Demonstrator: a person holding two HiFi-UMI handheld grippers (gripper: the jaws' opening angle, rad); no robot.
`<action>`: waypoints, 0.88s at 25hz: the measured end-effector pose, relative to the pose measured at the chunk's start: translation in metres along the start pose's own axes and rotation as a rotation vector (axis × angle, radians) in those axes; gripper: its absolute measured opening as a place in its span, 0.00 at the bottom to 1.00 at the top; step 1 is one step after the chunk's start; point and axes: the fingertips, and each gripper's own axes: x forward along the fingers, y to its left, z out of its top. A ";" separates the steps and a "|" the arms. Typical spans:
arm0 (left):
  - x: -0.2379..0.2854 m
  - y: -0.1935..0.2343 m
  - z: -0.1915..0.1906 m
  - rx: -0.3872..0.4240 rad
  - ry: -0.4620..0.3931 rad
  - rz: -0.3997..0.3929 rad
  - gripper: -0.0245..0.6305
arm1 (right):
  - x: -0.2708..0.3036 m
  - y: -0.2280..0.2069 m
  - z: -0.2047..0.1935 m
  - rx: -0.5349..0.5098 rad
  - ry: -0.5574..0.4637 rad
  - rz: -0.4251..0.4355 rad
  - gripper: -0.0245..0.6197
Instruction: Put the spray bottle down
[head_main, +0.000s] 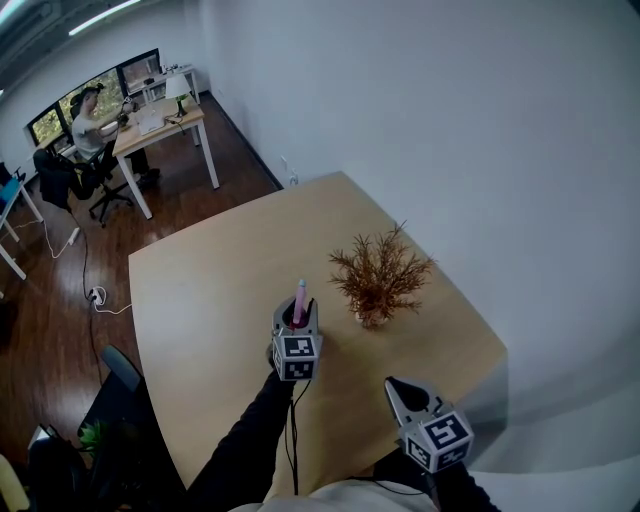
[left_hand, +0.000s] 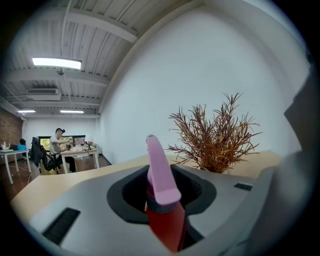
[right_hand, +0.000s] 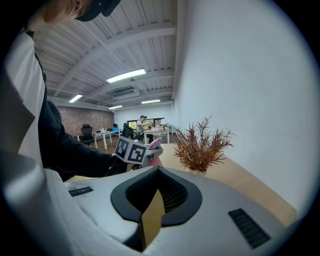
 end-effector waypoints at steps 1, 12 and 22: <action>0.000 0.000 -0.001 0.008 0.000 0.000 0.25 | 0.000 0.000 0.000 0.001 0.000 0.000 0.00; -0.037 -0.003 -0.015 -0.044 0.021 -0.039 0.52 | -0.001 0.006 -0.002 0.014 -0.015 0.010 0.00; -0.168 -0.055 -0.028 -0.225 0.078 -0.237 0.26 | 0.009 0.017 0.003 0.028 -0.043 0.043 0.00</action>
